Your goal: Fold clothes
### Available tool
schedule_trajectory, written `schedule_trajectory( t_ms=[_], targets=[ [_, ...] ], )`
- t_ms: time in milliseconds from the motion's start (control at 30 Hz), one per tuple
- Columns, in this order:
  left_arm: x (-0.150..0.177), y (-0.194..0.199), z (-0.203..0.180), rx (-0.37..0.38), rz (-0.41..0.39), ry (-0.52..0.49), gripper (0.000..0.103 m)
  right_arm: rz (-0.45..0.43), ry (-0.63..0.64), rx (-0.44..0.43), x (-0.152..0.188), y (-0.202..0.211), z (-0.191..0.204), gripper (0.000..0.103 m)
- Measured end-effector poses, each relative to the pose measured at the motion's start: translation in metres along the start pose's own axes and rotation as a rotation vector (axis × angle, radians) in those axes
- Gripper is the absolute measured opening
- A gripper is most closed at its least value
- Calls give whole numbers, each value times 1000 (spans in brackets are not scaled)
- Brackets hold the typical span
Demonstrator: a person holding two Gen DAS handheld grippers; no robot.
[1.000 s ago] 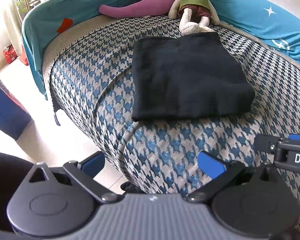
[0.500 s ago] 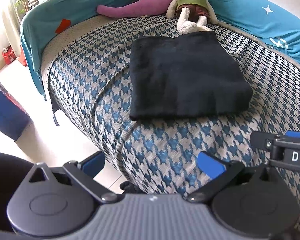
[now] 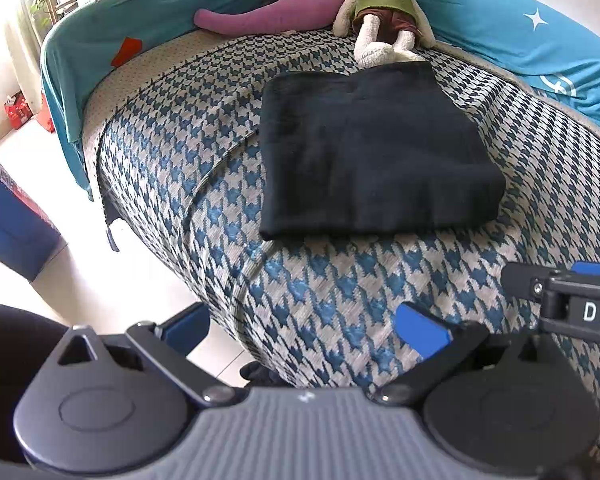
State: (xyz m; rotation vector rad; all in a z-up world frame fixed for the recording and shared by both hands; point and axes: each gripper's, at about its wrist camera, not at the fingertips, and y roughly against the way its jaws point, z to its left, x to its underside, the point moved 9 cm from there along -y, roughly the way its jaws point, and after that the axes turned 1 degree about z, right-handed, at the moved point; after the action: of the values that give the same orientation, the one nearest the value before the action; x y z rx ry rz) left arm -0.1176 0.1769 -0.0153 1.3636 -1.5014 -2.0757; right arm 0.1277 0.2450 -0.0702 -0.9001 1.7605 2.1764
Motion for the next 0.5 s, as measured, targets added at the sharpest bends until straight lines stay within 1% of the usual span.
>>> schedule_trajectory(
  t_ms=[267, 500],
  targets=[
    [0, 0, 0, 1, 0, -2, 103, -1, -3, 7, 0, 0, 0, 73],
    [-1, -3, 3, -1, 0, 5, 103, -42, -63, 11, -6, 3, -12, 73]
  ],
)
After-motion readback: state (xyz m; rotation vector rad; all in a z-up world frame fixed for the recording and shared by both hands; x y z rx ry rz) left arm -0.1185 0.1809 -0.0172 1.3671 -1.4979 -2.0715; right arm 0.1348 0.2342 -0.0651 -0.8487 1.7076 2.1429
